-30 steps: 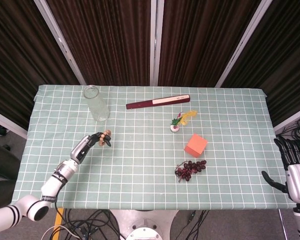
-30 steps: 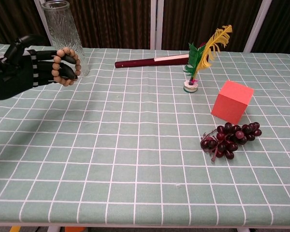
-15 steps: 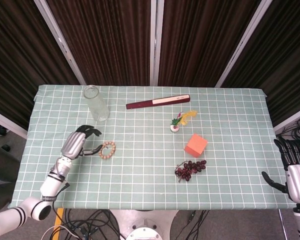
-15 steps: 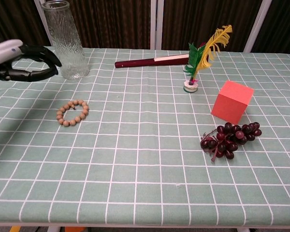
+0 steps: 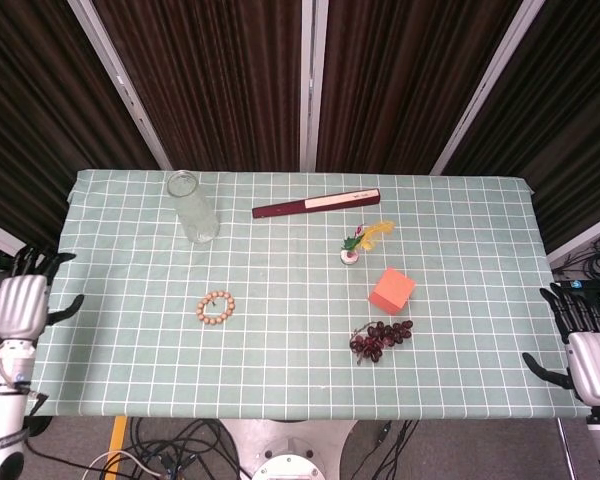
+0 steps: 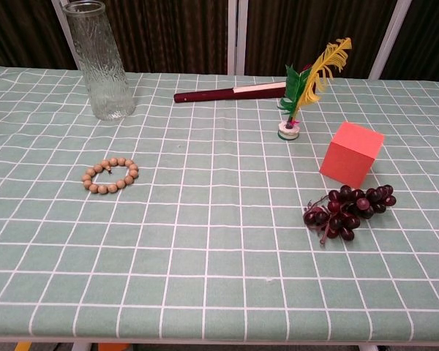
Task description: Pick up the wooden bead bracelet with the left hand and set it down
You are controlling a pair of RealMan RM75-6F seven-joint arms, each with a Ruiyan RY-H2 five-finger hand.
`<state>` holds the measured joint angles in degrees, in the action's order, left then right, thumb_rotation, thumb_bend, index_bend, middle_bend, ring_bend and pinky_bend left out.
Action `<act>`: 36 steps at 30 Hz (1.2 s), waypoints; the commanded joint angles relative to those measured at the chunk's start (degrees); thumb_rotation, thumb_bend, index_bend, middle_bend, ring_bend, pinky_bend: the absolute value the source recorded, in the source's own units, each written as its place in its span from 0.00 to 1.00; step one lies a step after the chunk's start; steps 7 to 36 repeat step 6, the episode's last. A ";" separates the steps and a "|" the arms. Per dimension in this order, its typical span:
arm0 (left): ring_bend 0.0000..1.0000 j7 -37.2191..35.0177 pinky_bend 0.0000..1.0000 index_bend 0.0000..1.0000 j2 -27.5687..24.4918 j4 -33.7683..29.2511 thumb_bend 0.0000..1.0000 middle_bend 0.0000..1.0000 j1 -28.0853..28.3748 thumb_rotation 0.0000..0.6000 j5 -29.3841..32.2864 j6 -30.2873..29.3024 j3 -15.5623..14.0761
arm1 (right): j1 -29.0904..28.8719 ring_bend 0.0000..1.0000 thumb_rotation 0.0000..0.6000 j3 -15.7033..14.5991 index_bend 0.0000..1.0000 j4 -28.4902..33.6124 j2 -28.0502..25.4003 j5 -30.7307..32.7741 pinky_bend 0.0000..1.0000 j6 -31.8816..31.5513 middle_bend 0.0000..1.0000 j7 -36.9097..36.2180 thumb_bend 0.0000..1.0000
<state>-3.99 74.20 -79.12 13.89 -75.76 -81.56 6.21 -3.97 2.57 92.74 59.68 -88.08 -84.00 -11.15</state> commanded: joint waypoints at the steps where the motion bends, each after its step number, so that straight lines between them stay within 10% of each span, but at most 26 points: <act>1: 0.09 2.27 0.07 0.24 -2.96 -4.87 0.24 0.26 -5.23 1.00 0.33 -4.59 -3.01 | -0.31 0.00 1.00 -0.27 0.00 -0.25 0.55 -0.73 0.00 0.24 0.00 -0.82 0.13; 36: 0.09 1.81 0.07 0.24 -3.60 -8.84 0.24 0.26 -8.61 1.00 -1.91 -7.28 -5.27 | -0.97 0.00 1.00 -0.95 0.00 -0.49 0.56 -2.22 0.00 1.04 0.00 -3.47 0.13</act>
